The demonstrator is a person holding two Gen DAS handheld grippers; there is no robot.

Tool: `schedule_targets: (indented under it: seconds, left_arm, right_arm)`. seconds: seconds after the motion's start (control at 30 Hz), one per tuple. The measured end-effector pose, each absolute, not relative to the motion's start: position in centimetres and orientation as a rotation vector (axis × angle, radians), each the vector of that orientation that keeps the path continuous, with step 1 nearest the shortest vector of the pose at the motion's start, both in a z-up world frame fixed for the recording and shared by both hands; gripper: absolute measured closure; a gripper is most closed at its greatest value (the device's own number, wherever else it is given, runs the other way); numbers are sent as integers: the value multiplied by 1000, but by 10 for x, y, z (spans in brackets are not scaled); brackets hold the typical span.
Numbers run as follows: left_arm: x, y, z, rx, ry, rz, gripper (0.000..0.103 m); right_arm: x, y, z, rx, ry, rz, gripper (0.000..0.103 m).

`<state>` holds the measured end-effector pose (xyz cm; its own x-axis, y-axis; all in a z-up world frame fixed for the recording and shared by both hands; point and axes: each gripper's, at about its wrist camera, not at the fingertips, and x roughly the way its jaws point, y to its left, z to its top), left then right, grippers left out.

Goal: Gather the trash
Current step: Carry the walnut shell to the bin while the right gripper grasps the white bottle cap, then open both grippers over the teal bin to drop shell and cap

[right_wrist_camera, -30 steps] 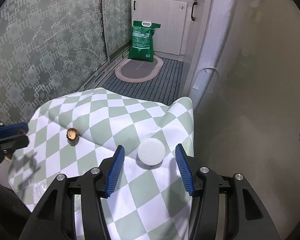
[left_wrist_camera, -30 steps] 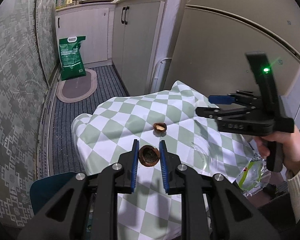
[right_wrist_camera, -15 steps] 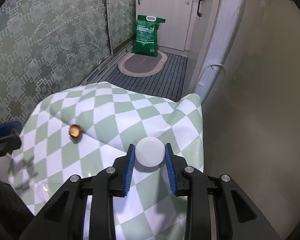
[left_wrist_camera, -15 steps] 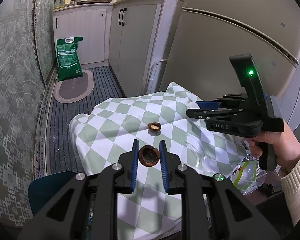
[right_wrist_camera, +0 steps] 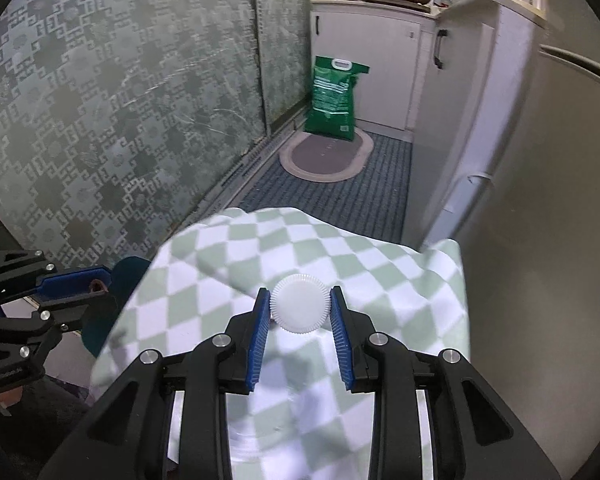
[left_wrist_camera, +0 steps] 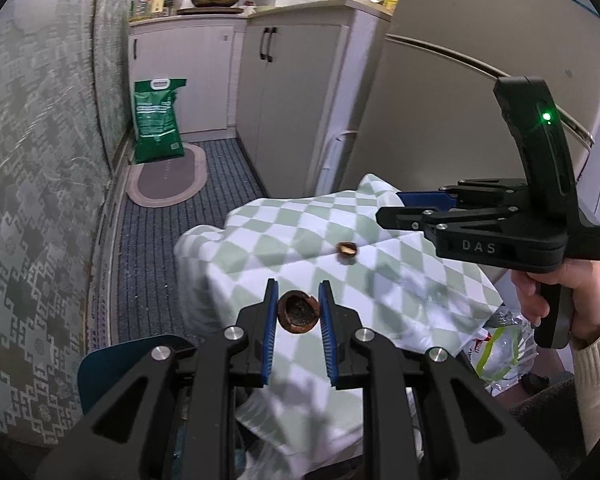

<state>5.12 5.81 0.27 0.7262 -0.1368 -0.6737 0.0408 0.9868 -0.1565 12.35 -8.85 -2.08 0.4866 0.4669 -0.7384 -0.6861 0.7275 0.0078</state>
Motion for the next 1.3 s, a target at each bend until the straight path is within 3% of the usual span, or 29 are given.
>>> schedule_targets:
  seconds: [0.63, 1.2, 1.3]
  left_arm:
    - [35, 135, -22, -218, 830, 73, 81]
    - [30, 181, -106, -255, 1084, 204, 81]
    - [26, 189, -122, -254, 1137, 224, 73]
  right_arm:
    - [83, 18, -7, -338, 785, 919, 73]
    - [55, 94, -49, -452, 957, 979, 73]
    - [52, 104, -62, -481, 999, 978, 73]
